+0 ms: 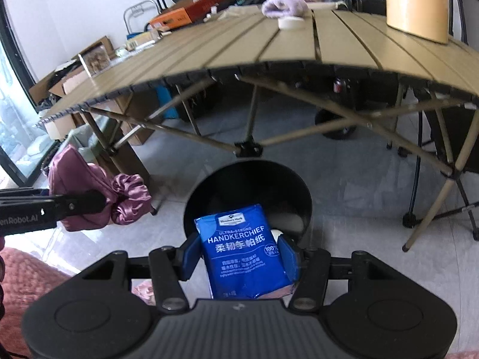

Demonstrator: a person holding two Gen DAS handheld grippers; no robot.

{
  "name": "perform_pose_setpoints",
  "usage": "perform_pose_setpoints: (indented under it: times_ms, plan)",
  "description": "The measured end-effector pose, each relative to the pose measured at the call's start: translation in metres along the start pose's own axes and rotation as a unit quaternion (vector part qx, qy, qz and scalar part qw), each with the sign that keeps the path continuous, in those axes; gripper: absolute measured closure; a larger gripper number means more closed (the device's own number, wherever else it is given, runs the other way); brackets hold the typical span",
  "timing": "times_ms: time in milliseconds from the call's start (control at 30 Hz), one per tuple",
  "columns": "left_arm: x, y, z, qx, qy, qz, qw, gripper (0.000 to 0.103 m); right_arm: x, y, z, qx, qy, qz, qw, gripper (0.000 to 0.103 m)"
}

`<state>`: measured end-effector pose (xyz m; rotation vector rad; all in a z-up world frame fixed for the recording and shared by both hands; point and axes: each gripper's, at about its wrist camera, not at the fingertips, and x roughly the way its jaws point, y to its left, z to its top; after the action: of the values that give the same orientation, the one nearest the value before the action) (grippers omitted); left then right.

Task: Collect trash
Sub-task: 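Carry the scrunchie and tissue box down over the black bin, then lower the pink scrunchie into the black bin and open the left tool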

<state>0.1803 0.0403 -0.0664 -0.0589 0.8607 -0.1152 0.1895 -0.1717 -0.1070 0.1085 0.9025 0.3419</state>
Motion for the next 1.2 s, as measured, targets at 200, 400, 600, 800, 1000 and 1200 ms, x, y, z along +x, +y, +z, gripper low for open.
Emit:
perform_pose_setpoints:
  times_ms: [200, 400, 600, 800, 1000, 1200]
  plan:
    - [0.026, -0.002, -0.005, -0.009, 0.027, -0.003, 0.9996, 0.064, 0.014, -0.018, -0.01, 0.02, 0.01, -0.01, 1.0, 0.048]
    - [0.055, 0.0, -0.013, -0.023, 0.065, 0.003, 0.9976, 0.064, 0.026, -0.039, -0.018, 0.047, 0.018, -0.027, 0.998, 0.048]
    - [0.076, 0.007, -0.014, -0.028, 0.092, 0.016, 0.9953, 0.064, 0.035, -0.055, -0.023, 0.066, 0.026, -0.042, 0.997, 0.048]
    - [0.09, 0.012, -0.003, -0.039, 0.098, 0.021, 0.9942, 0.064, 0.046, -0.062, -0.024, 0.072, 0.036, -0.05, 0.996, 0.048]
    - [0.108, 0.004, 0.008, -0.036, 0.103, 0.022, 0.9938, 0.064, 0.053, -0.067, -0.025, 0.069, 0.044, -0.062, 0.995, 0.048]
    - [0.122, -0.018, 0.018, -0.027, 0.11, 0.014, 0.9934, 0.064, 0.055, -0.077, -0.024, 0.08, 0.042, -0.069, 0.993, 0.048]
